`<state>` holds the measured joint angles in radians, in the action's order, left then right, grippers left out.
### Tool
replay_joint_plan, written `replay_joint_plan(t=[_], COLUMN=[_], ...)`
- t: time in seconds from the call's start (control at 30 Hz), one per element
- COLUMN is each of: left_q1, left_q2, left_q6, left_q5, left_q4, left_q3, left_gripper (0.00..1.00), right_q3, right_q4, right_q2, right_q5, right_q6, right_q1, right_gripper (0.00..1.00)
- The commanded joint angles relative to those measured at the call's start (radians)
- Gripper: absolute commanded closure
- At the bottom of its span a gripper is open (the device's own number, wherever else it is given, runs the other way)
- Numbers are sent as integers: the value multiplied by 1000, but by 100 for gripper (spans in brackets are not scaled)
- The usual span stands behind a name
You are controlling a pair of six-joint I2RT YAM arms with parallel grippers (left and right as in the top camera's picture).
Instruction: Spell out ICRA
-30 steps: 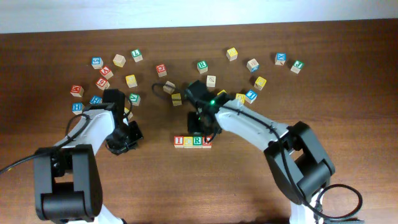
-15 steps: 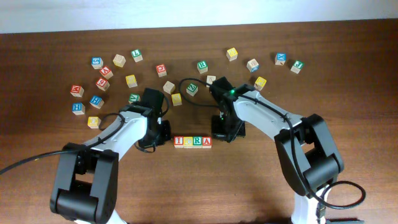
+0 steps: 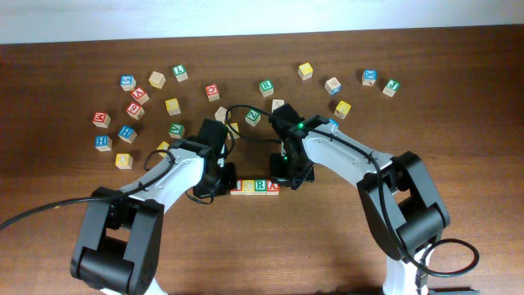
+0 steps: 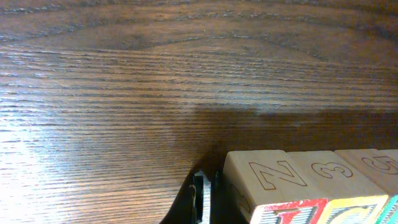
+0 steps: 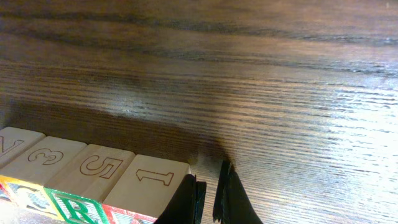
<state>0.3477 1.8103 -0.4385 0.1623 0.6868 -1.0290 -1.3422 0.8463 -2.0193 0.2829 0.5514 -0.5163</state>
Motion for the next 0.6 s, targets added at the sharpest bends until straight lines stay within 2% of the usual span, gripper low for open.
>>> replay_joint_plan(t=[0.0, 0.33, 0.4, 0.57], left_q1=[6, 6, 6, 5], left_q2=[23, 23, 23, 23], left_q6=[6, 6, 6, 6], left_q5=[18, 17, 16, -16], left_q4=[-2, -2, 0, 6], left_q3=[14, 14, 14, 14], left_gripper=[100, 100, 92, 92], right_q3=[7, 7, 7, 7], right_q4=[-14, -24, -24, -11], right_q2=[-3, -3, -3, -3], right_q5=[24, 20, 20, -23], right_q6=[10, 10, 10, 10], right_q1=[-8, -8, -8, -7], right_gripper=[96, 96, 96, 92])
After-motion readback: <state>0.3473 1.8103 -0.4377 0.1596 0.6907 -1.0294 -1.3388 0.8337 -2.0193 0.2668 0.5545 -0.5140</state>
